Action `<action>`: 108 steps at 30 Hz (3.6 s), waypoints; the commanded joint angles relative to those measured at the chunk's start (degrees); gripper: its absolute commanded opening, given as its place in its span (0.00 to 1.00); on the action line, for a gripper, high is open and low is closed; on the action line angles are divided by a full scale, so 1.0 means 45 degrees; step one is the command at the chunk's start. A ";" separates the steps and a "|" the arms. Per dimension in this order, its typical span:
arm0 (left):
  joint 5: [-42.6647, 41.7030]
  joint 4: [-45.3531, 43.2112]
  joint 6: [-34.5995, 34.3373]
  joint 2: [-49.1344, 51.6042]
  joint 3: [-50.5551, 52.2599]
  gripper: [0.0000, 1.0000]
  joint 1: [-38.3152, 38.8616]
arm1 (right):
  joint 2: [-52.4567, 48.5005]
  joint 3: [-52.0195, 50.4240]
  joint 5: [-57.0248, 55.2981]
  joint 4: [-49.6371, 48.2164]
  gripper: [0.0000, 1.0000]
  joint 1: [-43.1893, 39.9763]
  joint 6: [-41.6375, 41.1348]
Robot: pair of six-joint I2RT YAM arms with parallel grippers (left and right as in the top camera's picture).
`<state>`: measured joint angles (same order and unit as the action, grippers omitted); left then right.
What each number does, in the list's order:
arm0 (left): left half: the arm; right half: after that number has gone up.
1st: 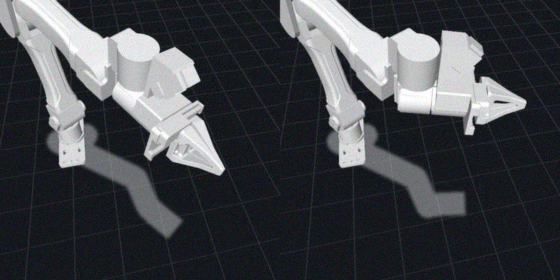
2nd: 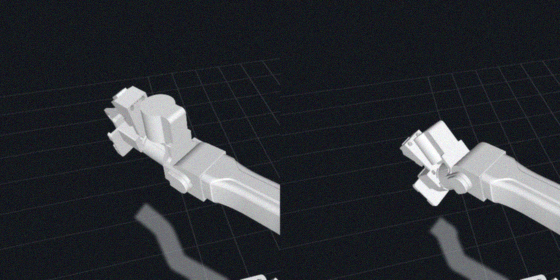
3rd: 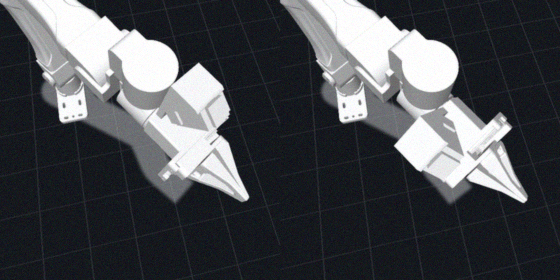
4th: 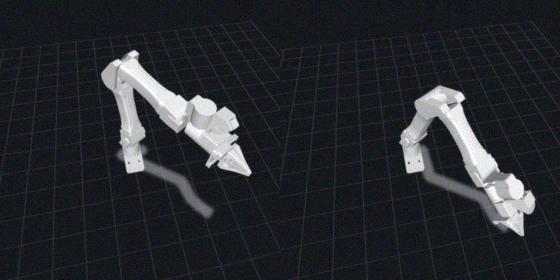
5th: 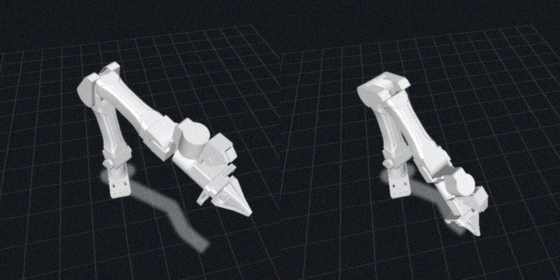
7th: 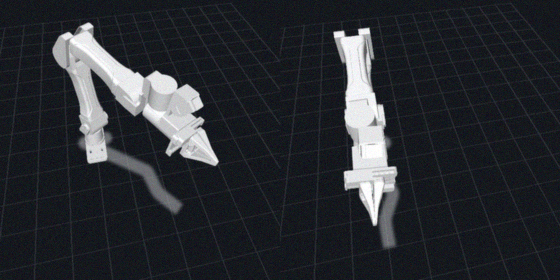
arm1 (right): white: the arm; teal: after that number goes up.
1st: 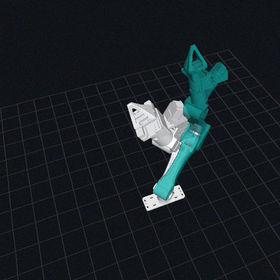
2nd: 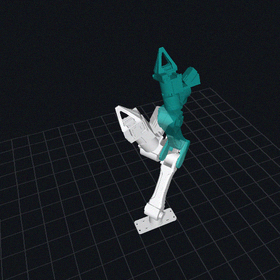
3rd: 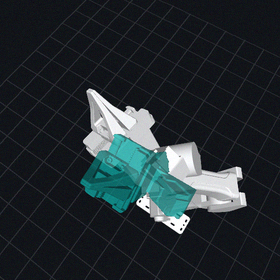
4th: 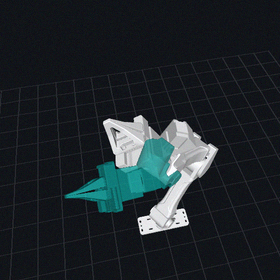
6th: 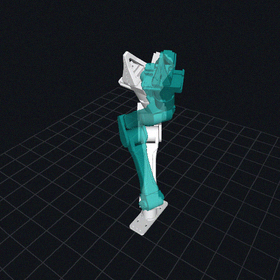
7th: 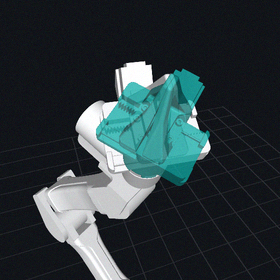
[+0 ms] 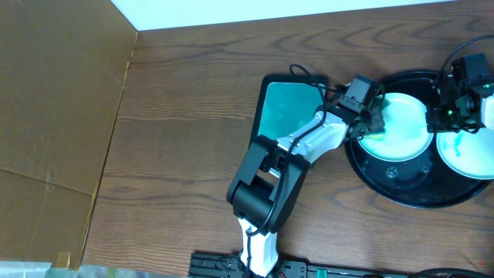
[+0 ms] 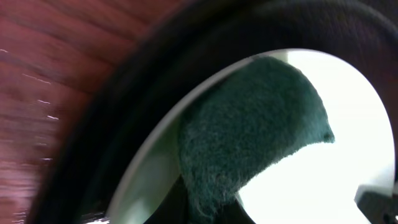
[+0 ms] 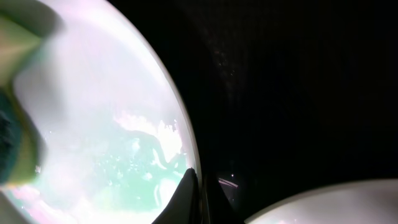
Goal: Clean dirty plates on tray and stack at the side
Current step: 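Bring the left-held sponge to the next plate and scrub it, then scrub the plate with the left-held sponge while the right gripper holds its rim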
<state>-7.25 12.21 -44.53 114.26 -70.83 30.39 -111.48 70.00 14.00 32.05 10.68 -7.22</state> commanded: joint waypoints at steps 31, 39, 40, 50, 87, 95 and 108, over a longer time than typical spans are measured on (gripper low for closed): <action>-0.1608 0.0087 0.2851 -0.1083 0.0423 0.47 0.0952 | 0.0102 -0.0039 -0.0481 -0.0024 0.01 0.0053 -0.0102; -0.1141 -0.0053 0.4109 -0.1171 0.0262 0.45 0.1001 | 0.0102 -0.0034 -0.0481 0.0015 0.01 0.0053 -0.0102; -0.1141 -0.0034 0.4201 -0.1161 0.0272 0.43 0.1039 | 0.0102 -0.0034 -0.0481 0.0015 0.01 0.0053 -0.0102; 0.0442 0.0141 0.5134 -0.1049 0.0282 0.34 0.2089 | 0.0102 -0.0039 -0.0481 0.0015 0.01 0.0053 -0.0102; 0.3458 0.0005 0.3784 -0.0636 0.0243 0.07 -0.0408 | 0.0102 -0.0034 -0.0719 0.0068 0.01 0.0053 -0.0102; -0.3109 -0.0937 0.3502 -0.1773 0.0248 0.08 -0.0379 | 0.0102 -0.0034 -0.0714 0.0107 0.01 0.0053 -0.0102; -0.1593 -0.0291 0.3653 -0.0238 0.0466 0.07 0.0374 | 0.0102 -0.0034 -0.0714 -0.0024 0.01 0.0053 -0.0107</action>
<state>-21.85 9.63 -29.67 110.78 -69.52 31.66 -111.48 70.02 12.97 32.03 11.49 -8.29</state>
